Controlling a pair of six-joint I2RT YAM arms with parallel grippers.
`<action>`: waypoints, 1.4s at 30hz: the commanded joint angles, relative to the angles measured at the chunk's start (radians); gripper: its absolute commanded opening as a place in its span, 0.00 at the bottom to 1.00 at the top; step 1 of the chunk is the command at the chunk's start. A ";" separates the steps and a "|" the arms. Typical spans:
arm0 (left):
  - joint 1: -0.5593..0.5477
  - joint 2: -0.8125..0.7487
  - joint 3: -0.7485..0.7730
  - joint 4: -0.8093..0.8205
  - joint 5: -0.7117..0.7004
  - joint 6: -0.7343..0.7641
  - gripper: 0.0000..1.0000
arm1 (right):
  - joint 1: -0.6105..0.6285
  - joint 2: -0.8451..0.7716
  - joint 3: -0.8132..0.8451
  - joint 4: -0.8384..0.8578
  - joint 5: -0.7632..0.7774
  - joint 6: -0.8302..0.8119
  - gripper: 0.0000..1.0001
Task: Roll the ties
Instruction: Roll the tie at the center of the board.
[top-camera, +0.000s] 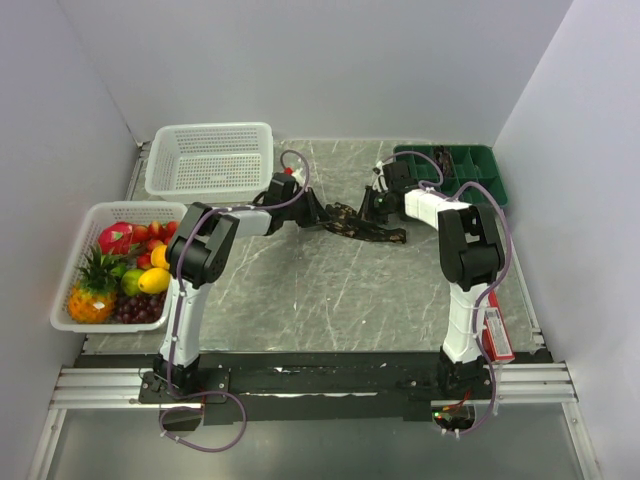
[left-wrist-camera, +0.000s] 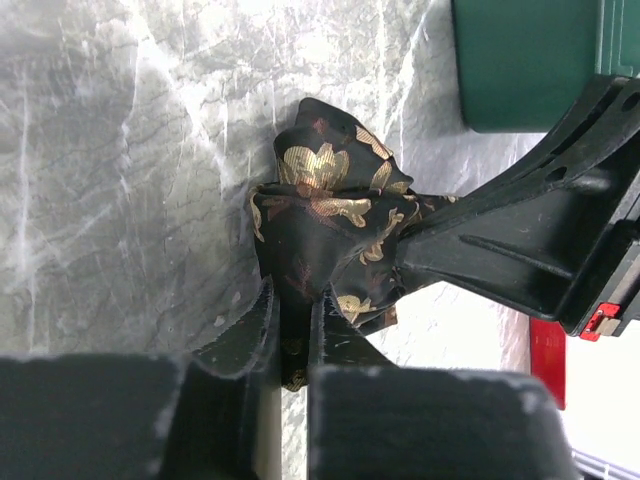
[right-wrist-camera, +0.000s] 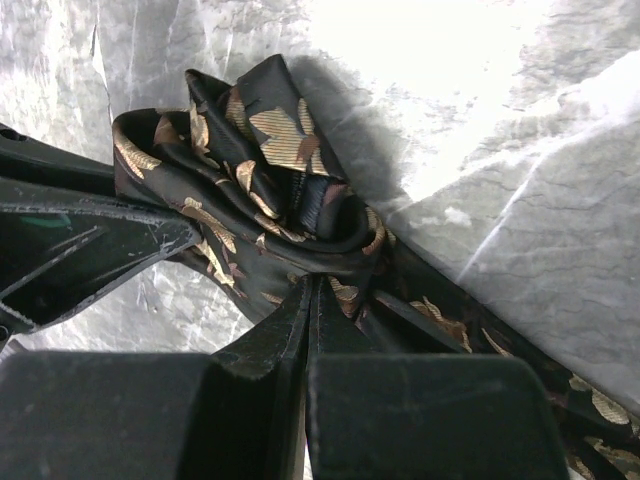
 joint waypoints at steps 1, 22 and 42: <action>-0.001 -0.016 0.025 0.009 0.017 0.016 0.01 | 0.024 -0.034 0.018 -0.026 0.023 -0.016 0.00; 0.021 -0.072 0.363 -0.703 -0.270 0.454 0.01 | 0.061 -0.039 0.058 -0.081 0.107 -0.062 0.00; -0.182 0.077 0.683 -0.987 -0.681 0.544 0.01 | 0.101 0.071 0.125 -0.075 0.133 -0.031 0.00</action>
